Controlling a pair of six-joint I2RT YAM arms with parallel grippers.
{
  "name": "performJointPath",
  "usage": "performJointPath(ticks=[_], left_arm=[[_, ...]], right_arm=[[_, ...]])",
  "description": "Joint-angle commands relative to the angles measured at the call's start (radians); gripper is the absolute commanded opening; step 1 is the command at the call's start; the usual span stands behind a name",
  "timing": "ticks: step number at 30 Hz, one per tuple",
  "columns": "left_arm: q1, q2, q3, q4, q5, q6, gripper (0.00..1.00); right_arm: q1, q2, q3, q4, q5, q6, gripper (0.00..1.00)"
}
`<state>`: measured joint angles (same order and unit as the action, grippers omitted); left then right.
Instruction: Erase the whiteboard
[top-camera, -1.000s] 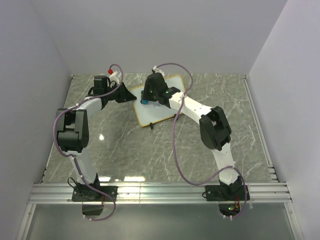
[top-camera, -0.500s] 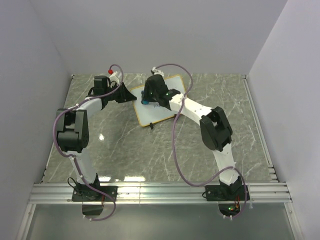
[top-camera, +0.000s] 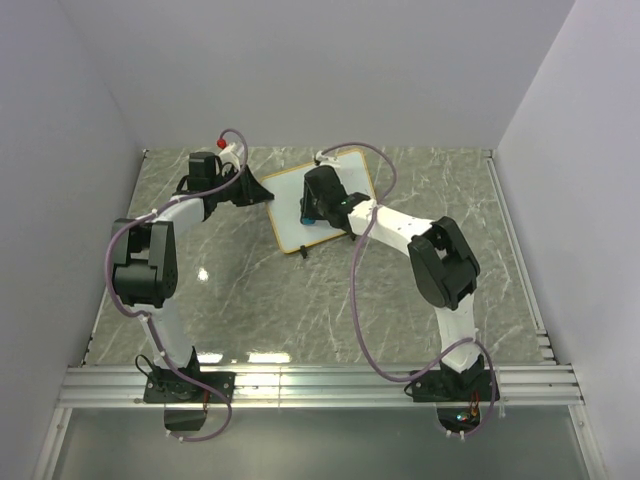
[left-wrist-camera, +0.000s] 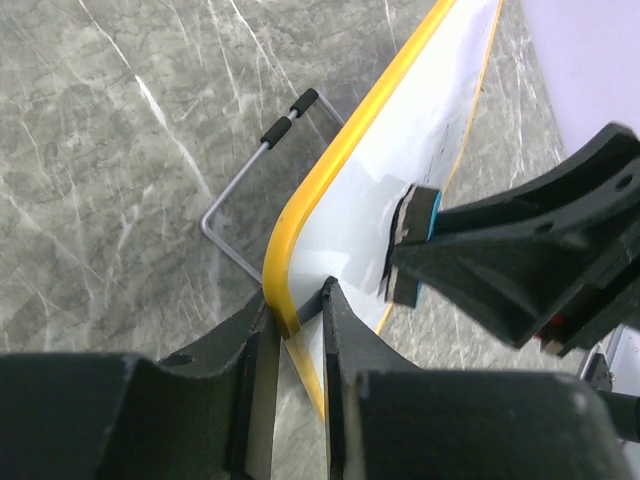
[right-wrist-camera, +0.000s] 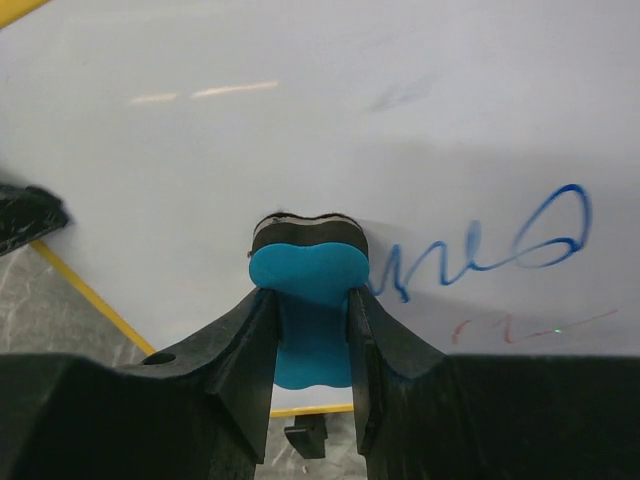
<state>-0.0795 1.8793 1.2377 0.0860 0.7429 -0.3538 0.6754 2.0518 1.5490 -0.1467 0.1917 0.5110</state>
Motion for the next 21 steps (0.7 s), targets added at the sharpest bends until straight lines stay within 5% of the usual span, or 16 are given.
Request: performJointPath(ticks=[1, 8, 21], left_arm=[[-0.034, -0.016, -0.029, -0.072, -0.085, 0.116, 0.00], [-0.034, -0.028, -0.041, -0.081, -0.091, 0.130, 0.00], [-0.034, -0.037, -0.063, -0.049, -0.094, 0.105, 0.00]], right_arm=[[-0.158, 0.056, -0.033, -0.051, 0.118, 0.004, 0.00], [-0.339, 0.037, -0.104, 0.002, 0.038, 0.083, 0.00], [-0.232, -0.010, -0.124, 0.029, -0.032, 0.132, 0.00]])
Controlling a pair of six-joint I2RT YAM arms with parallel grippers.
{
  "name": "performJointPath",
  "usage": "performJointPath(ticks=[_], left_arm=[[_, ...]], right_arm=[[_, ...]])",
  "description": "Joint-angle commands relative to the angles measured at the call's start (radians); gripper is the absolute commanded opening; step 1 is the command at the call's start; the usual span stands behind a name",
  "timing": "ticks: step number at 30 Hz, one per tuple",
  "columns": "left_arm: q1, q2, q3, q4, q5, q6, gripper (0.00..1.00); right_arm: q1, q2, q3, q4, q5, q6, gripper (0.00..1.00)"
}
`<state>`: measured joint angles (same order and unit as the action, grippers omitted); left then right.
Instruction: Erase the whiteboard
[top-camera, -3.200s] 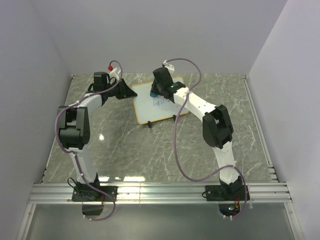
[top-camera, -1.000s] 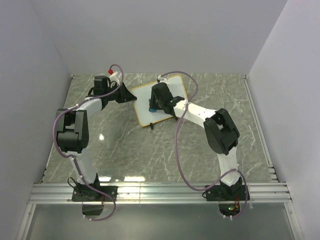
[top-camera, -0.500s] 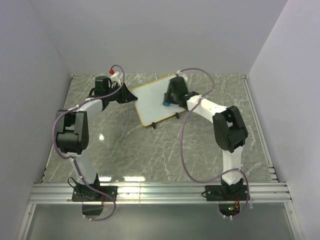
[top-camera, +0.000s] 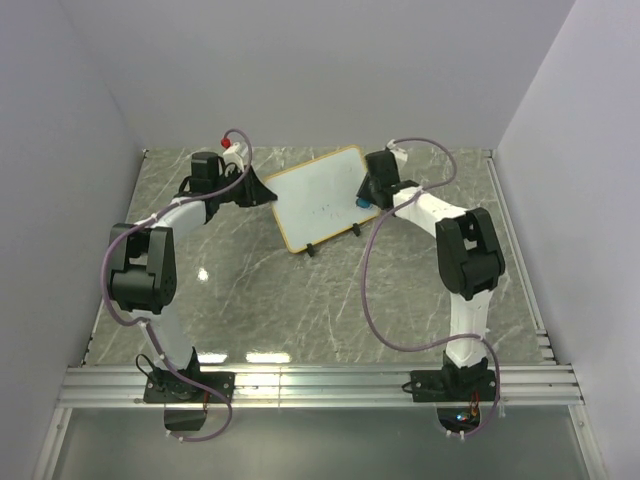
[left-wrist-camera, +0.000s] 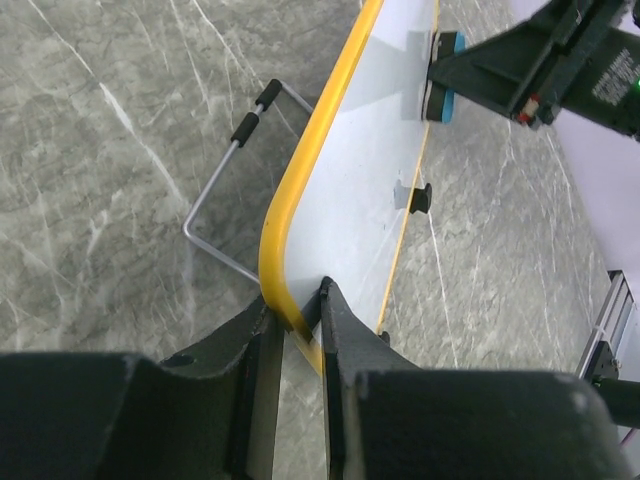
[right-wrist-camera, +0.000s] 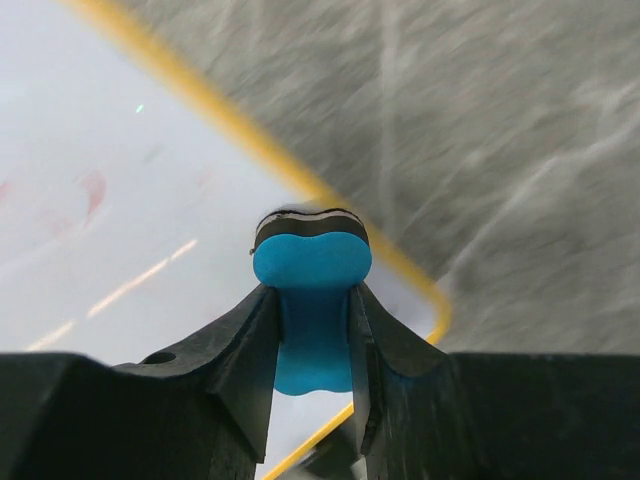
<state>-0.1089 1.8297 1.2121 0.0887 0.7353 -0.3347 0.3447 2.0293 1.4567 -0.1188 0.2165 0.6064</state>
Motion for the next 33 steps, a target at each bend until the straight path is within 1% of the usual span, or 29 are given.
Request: performJointPath(ticks=[1, 6, 12, 18, 22, 24, 27, 32, 33], left_arm=[[-0.006, 0.013, -0.039, -0.047, -0.088, 0.083, 0.00], [-0.009, 0.008, -0.046, -0.030, -0.091, 0.068, 0.00], [-0.014, 0.002, -0.059, -0.021, -0.097, 0.063, 0.00], [-0.018, -0.015, -0.080, -0.012, -0.100, 0.063, 0.00], [-0.021, -0.024, -0.100, 0.006, -0.103, 0.053, 0.00], [-0.025, -0.024, -0.105, 0.011, -0.108, 0.048, 0.00], [-0.028, -0.029, -0.106, 0.014, -0.108, 0.043, 0.00], [-0.031, -0.035, -0.097, -0.009, -0.112, 0.056, 0.00], [-0.031, -0.035, -0.098, -0.010, -0.114, 0.059, 0.00]], right_arm=[[0.118, 0.008, -0.026, -0.005, -0.058, 0.044, 0.00], [0.235, 0.002, -0.022, -0.005, -0.061, 0.101, 0.00], [0.310, 0.026, -0.032, 0.022, -0.088, 0.165, 0.00], [0.315, 0.057, -0.009, 0.031, -0.109, 0.112, 0.00], [0.315, 0.052, 0.013, 0.094, -0.178, 0.066, 0.00], [0.329, 0.074, 0.069, 0.076, -0.183, 0.056, 0.00], [0.344, 0.092, 0.103, 0.057, -0.189, 0.053, 0.00], [0.350, 0.080, 0.064, 0.074, -0.181, 0.066, 0.00], [0.350, 0.077, 0.056, 0.064, -0.160, 0.064, 0.00]])
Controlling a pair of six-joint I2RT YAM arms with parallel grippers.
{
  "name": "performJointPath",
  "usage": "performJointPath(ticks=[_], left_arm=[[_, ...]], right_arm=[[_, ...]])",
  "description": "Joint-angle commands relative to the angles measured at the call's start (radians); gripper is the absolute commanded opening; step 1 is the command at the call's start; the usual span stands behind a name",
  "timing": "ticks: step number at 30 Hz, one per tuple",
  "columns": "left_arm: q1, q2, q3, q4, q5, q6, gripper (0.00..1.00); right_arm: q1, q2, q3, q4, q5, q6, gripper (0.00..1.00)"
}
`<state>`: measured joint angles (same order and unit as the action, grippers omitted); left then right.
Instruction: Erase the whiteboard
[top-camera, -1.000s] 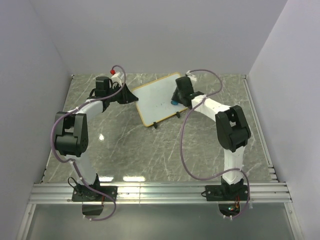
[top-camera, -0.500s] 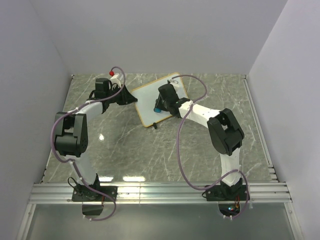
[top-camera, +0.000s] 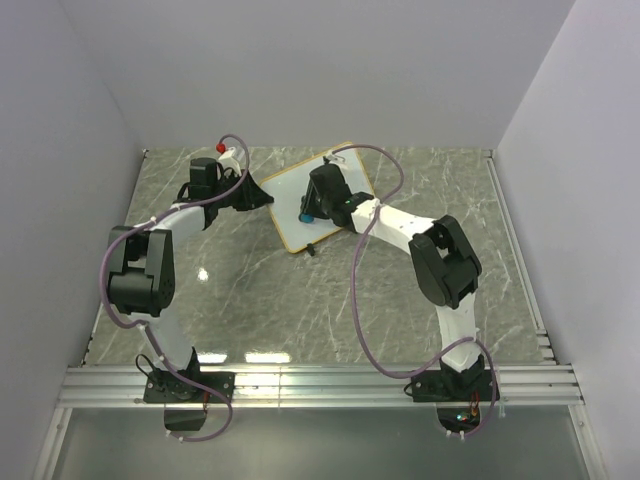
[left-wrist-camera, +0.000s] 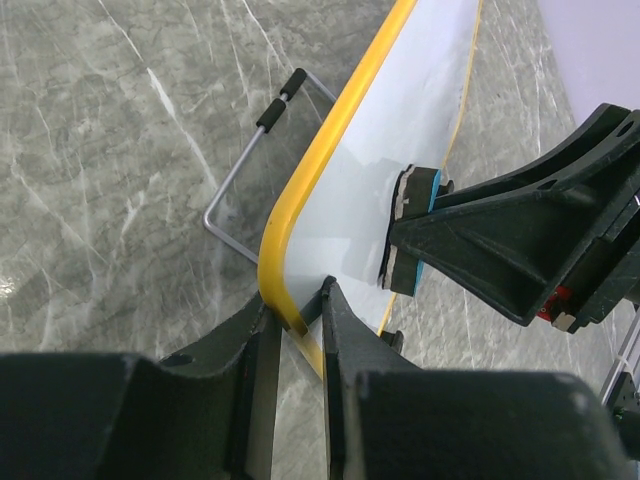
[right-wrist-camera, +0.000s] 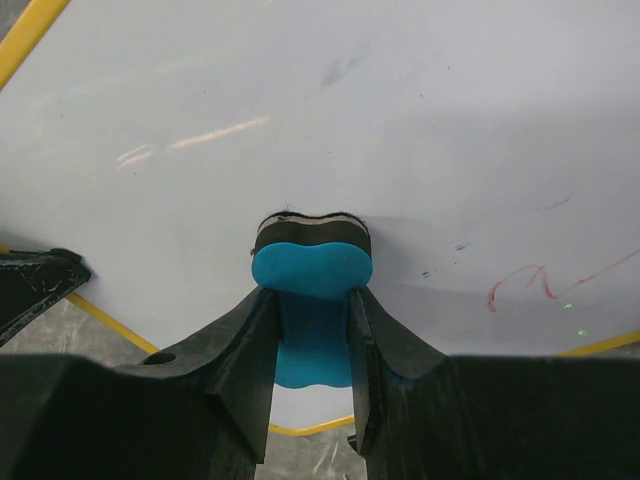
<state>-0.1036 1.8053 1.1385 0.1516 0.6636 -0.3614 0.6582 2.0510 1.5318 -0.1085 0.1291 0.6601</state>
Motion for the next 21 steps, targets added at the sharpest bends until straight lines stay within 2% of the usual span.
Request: performJointPath(ticks=[1, 6, 15, 21], left_arm=[[-0.036, -0.014, -0.025, -0.075, -0.042, 0.088, 0.00], [-0.036, -0.026, -0.037, -0.083, -0.048, 0.095, 0.00], [-0.036, -0.040, -0.051, -0.075, -0.052, 0.098, 0.00], [-0.036, -0.044, -0.054, -0.083, -0.056, 0.104, 0.00]], right_arm=[[0.037, 0.051, -0.024, 0.049, -0.066, 0.009, 0.00], [0.009, 0.012, -0.093, 0.024, -0.010, -0.017, 0.00], [-0.167, -0.058, -0.255, 0.075, 0.024, -0.028, 0.00], [-0.242, -0.028, -0.191, 0.033, 0.026, -0.017, 0.00]])
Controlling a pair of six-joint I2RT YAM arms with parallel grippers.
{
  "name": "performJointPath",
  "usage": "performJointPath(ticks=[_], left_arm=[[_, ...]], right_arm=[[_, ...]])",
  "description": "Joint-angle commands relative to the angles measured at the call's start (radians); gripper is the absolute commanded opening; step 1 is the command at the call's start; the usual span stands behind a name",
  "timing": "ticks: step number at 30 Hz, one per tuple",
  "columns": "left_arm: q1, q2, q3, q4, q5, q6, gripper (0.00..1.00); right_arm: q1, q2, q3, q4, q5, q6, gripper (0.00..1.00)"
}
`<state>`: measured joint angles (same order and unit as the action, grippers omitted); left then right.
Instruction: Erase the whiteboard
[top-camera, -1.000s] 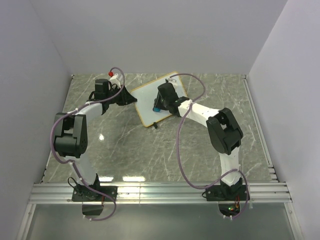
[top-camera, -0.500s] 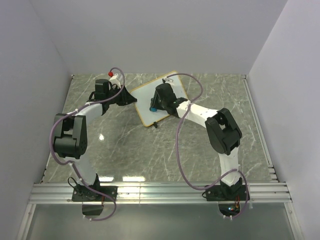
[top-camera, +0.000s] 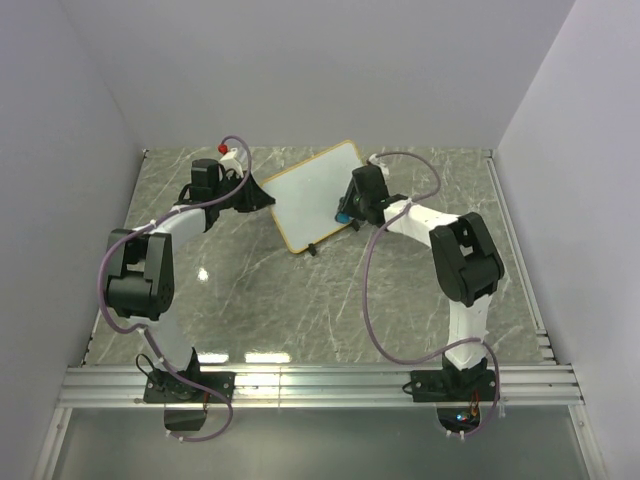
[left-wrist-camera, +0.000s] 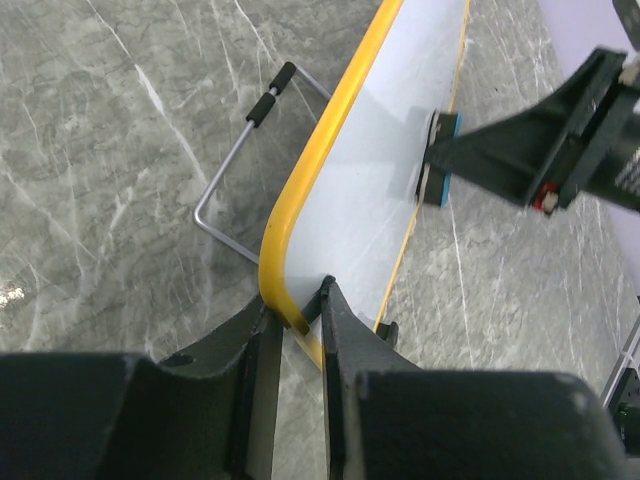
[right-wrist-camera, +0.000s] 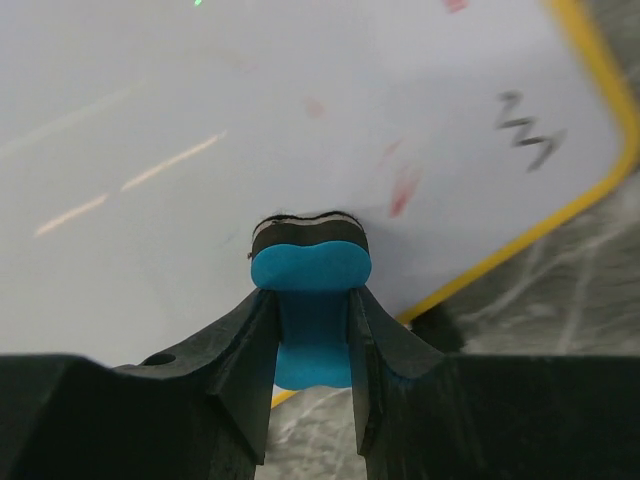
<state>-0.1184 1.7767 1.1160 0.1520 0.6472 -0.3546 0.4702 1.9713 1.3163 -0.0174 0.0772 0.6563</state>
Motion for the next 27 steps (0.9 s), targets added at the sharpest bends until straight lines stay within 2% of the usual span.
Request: performJointPath(ticks=[1, 11, 15, 20, 24, 27], left_arm=[[-0.021, -0.016, -0.033, -0.088, -0.041, 0.100, 0.00], [-0.021, -0.030, -0.041, -0.120, -0.046, 0.128, 0.00], [-0.021, -0.033, -0.042, -0.126, -0.052, 0.138, 0.00], [-0.021, -0.037, -0.045, -0.121, -0.054, 0.137, 0.00], [-0.021, -0.034, -0.048, -0.106, -0.047, 0.125, 0.00], [-0.021, -0.028, -0.045, -0.103, -0.044, 0.124, 0.00]], right_arm=[[-0.061, 0.057, 0.037, -0.071, 0.081, -0.006, 0.00], [-0.140, 0.190, 0.257, -0.148, 0.081, 0.074, 0.00], [-0.179, 0.198, 0.242, -0.164, 0.056, 0.150, 0.00], [-0.185, 0.190, 0.209, -0.122, -0.005, 0.164, 0.00], [-0.159, 0.173, 0.163, -0.015, -0.137, 0.206, 0.00], [-0.107, 0.156, 0.143, 0.016, -0.177, 0.210, 0.00]])
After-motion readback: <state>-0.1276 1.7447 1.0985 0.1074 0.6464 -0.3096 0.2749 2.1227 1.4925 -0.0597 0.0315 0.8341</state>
